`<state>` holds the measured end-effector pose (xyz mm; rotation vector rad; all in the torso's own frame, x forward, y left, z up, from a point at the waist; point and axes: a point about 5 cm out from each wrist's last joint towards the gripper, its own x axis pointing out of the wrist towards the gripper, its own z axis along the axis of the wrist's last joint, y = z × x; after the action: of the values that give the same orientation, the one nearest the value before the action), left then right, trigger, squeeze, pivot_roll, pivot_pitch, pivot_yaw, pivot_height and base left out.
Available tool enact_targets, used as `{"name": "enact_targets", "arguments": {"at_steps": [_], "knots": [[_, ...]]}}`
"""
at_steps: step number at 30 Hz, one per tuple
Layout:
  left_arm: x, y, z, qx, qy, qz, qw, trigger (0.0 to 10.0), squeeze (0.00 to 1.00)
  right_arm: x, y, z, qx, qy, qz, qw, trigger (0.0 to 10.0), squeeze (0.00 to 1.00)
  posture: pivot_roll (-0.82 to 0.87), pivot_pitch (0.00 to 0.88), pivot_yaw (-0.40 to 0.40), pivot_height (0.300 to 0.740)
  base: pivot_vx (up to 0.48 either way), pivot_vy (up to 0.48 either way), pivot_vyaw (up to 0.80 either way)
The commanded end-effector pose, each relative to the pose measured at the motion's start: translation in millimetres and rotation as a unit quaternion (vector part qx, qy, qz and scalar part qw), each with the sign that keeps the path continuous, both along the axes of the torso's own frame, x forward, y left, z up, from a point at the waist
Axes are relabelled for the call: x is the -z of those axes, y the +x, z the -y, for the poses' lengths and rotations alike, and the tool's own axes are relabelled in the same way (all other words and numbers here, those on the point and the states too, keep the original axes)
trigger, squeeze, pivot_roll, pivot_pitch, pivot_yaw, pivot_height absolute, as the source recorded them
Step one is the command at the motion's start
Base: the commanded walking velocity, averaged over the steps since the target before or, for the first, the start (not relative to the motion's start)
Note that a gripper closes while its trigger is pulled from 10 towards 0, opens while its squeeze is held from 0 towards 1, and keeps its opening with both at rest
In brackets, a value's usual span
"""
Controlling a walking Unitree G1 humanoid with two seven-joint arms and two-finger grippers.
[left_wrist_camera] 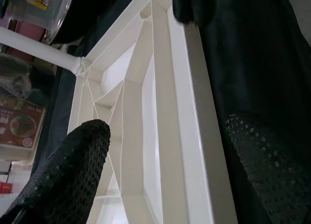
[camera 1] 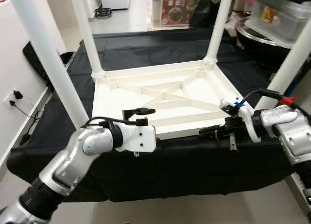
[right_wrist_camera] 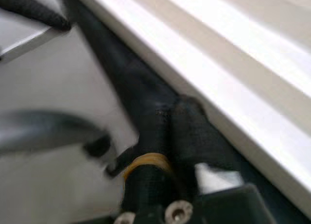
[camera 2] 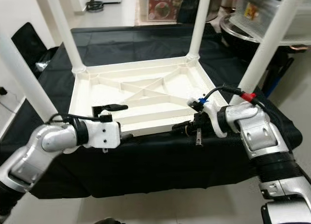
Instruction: Building children table
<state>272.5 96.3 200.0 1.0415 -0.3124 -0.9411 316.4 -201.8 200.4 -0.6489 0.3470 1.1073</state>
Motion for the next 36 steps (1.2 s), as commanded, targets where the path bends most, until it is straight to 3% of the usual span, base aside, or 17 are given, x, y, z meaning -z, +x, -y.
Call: {"name": "enact_targets", "arguments": {"at_steps": [1, 10, 13, 14, 16, 17, 25, 26, 27, 36], "knots": [[5.7, -4.2, 0.6, -0.005, 0.003, -0.001, 1.0, 10.0, 0.0, 15.6, -4.0, -5.7, -0.002, -0.006, -0.01, 1.0, 10.0, 1.0, 0.0, 0.141, 0.057, 0.74, 0.0, 0.0, 0.0], [8.4, -7.1, -2.6, -0.008, 0.005, -0.005, 1.0, 10.0, 0.0, 12.6, 8.4, 7.1, 0.014, -0.016, 0.032, 0.999, 10.0, 1.0, 0.01, 0.147, 0.06, 0.74, 0.0, 0.0, 0.0], [8.0, -7.2, -3.5, -0.011, 0.003, -0.004, 1.0, 10.0, 0.0, 12.0, 12.7, 12.3, 0.023, -0.039, 0.047, 0.998, 10.0, 1.0, 0.01, 0.151, 0.06, 0.74, 0.0, 0.0, 0.0], [7.6, -7.6, -4.5, -0.013, 0.002, -0.004, 1.0, 10.0, 0.0, 14.9, 13.9, 16.0, 0.031, -0.057, 0.04, 0.997, 10.0, 0.49, 0.01, 0.156, 0.061, 0.74, 0.0, 0.0, 0.0], [7.4, -7.8, -5.1, -0.015, 0.001, -0.003, 1.0, 10.0, 0.0, 17.0, 14.4, 18.5, 0.036, -0.069, 0.033, 0.996, 10.0, 0.49, 0.01, 0.156, 0.061, 0.74, 0.0, 0.0, 0.0], [7.2, -8.7, -6.0, -0.017, 0.0, -0.003, 1.0, 10.0, 0.0, 20.6, 12.3, 19.8, 0.029, -0.081, 0.024, 0.996, 10.0, 0.0, 0.02, 0.162, 0.062, 0.74, 0.0, 0.0, 0.0], [4.9, -13.2, -12.4, -0.022, 0.005, -0.008, 1.0, 10.0, 0.0, 18.3, 17.5, 19.3, 0.032, -0.041, 0.012, 0.999, 10.0, 0.0, 0.02, 0.205, 0.073, 0.74, 0.0, 0.0, 0.0], [3.7, -13.9, -14.5, -0.023, 0.006, -0.01, 1.0, 10.0, 0.0, 15.7, 20.1, 19.0, 0.031, -0.038, 0.015, 0.999, 4.3, 0.0, 0.03, 0.23, 0.078, 0.74, 0.0, 0.0, 0.0], [2.2, -14.8, -16.9, -0.025, 0.01, -0.012, 1.0, 10.0, 0.0, 12.5, 22.9, 18.3, 0.032, -0.034, 0.019, 0.999, 0.1, 0.0, 0.03, 0.261, 0.084, 0.74, 0.0, 0.0, 0.0], [-6.9, -23.5, -30.6, -0.058, 0.012, -0.015, 0.998, 10.0, 0.0, -5.4, 28.0, 12.8, 0.002, -0.025, 0.014, 1.0, 0.0, 0.0, 0.03, 0.365, 0.052, 0.74, 0.0, 0.0, 0.0]]}}
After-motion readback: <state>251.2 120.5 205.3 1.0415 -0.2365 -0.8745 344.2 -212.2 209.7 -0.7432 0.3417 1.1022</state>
